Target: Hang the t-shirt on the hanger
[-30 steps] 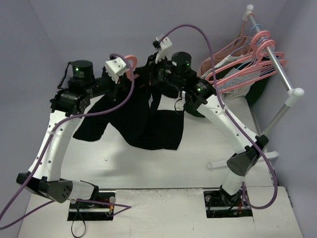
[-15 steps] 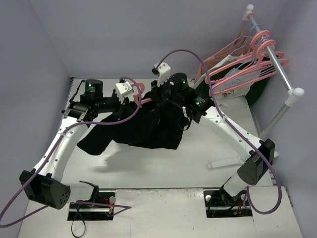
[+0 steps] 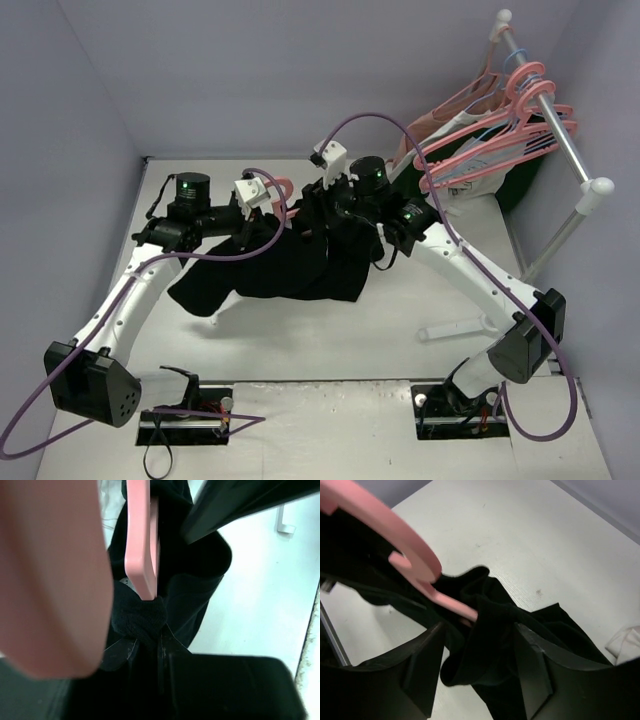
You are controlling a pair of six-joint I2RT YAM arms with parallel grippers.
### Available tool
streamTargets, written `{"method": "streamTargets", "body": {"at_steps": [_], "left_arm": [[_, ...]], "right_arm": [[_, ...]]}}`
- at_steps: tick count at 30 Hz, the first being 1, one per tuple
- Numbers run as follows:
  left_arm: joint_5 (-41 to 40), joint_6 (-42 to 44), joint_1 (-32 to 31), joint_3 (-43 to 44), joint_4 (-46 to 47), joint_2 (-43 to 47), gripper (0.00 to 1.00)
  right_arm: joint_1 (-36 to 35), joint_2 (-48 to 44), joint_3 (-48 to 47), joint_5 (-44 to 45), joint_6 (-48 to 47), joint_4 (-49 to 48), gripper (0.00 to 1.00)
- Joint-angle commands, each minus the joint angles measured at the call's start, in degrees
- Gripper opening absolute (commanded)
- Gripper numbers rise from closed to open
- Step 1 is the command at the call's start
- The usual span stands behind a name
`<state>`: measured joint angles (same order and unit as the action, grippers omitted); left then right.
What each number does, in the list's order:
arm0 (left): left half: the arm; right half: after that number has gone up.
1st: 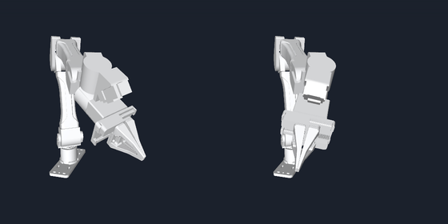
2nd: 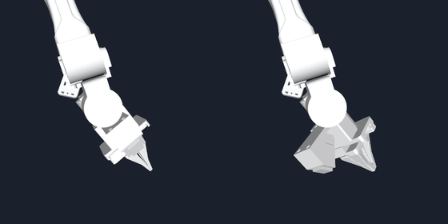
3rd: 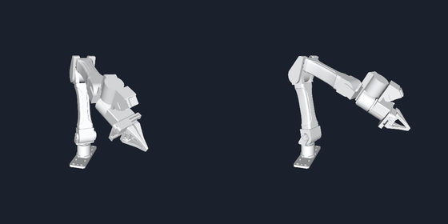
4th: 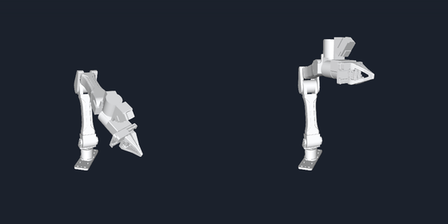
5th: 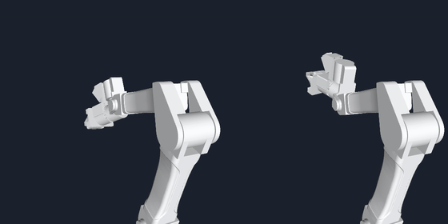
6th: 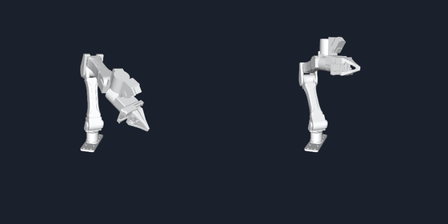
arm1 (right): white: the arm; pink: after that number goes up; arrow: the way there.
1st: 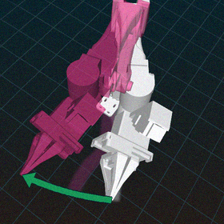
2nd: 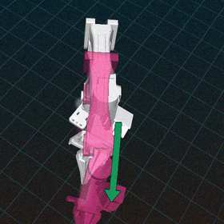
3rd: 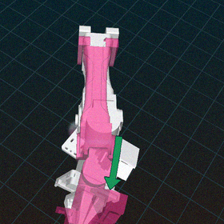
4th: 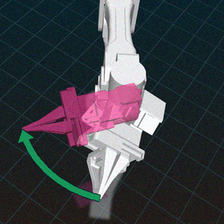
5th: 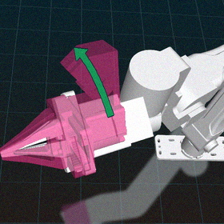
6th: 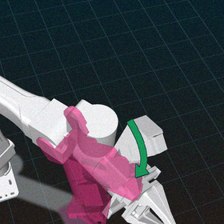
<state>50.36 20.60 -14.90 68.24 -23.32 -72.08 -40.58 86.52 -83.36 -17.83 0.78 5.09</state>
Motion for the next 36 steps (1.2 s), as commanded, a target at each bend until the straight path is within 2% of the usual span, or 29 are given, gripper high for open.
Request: {"method": "streamTargets", "body": {"at_steps": [1, 6, 12, 19, 28, 30, 32, 36], "left_arm": [[5.04, 5.05, 2.74, 1.14, 4.52, 2.8, 0.0], [5.45, 11.03, 3.47, 3.14, -3.35, 3.0, 0.0], [8.55, 11.13, 3.65, 5.14, -4.63, 2.73, 0.0], [11.27, 11.03, 3.65, 7.39, -5.79, 2.14, 0.0], [13.98, 12.93, 3.56, 9.23, -10.1, 1.44, 0.0], [14.36, 13.15, 3.56, 9.2, -10.47, 1.41, 0.0], [14.59, 13.15, 3.56, 9.1, -10.43, 1.24, 0.0], [15.54, 13.22, 3.56, 9.66, -10.68, 0.83, 0.0]], "right_arm": [[3.31, -4.23, -3.49, -6.13, -6.16, 2.93, 0.56], [10.21, -6.38, -2.59, -16.99, -12.37, 5.11, 0.58], [11.23, -5.48, -1.98, -23.92, -19.27, 6.33, 0.56], [10.05, -1.84, -3.09, -26.31, -24.35, 6.42, 0.55], [7.01, 1.02, -4.53, -22.25, -28.42, 6.42, 0.55], [6.88, 1.31, -4.66, -22.74, -28.54, 6.42, 0.52], [6.57, 1.54, -4.62, -23.3, -28.72, 6.42, 0.43], [6.39, 1.57, -3.54, -23.33, -29.14, 6.42, 0.33]]}}
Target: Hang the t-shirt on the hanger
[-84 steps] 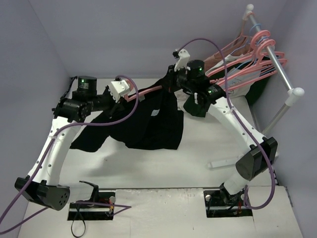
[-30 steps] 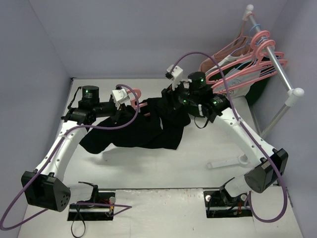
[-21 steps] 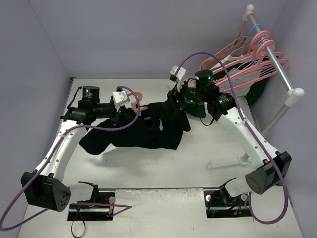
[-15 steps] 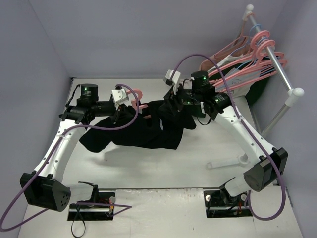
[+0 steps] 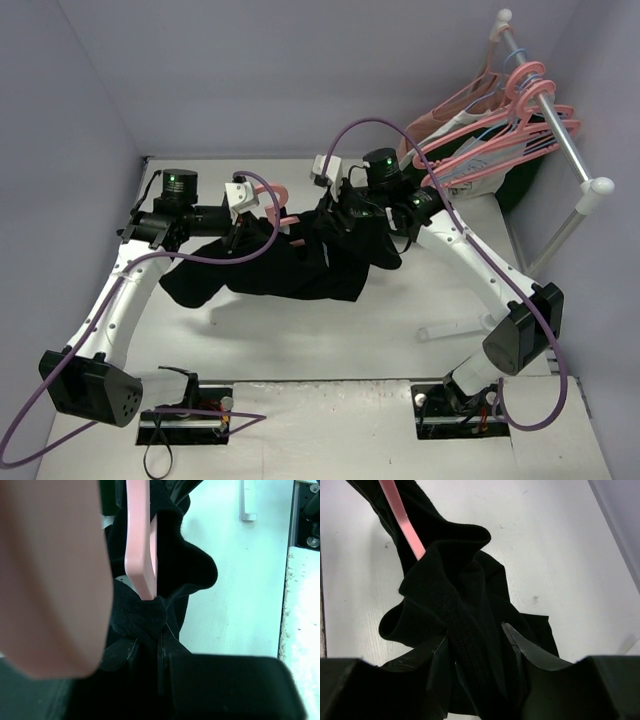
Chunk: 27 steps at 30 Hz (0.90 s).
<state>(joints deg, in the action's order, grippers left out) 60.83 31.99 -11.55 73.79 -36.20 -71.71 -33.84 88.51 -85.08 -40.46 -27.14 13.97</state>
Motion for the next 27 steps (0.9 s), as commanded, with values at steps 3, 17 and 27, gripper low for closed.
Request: {"method": "streamTargets", "body": {"at_steps": [3, 17, 27], "left_arm": [[4.82, 2.99, 0.42, 4.7, 0.69, 0.28, 0.0], [3.69, 3.69, 2.06, 6.29, -1.59, 0.25, 0.24], [-6.31, 1.66, 9.36, 9.18, -1.74, 2.54, 0.41]], "right_arm": [[-0.17, -0.95, -1.02, -0.41, -1.42, -2.4, 0.23], [2.74, -4.58, -0.26, -3.67, -0.3, -2.28, 0.0], [6.13, -5.48, -3.01, -7.02, 0.56, -2.46, 0.0]]}}
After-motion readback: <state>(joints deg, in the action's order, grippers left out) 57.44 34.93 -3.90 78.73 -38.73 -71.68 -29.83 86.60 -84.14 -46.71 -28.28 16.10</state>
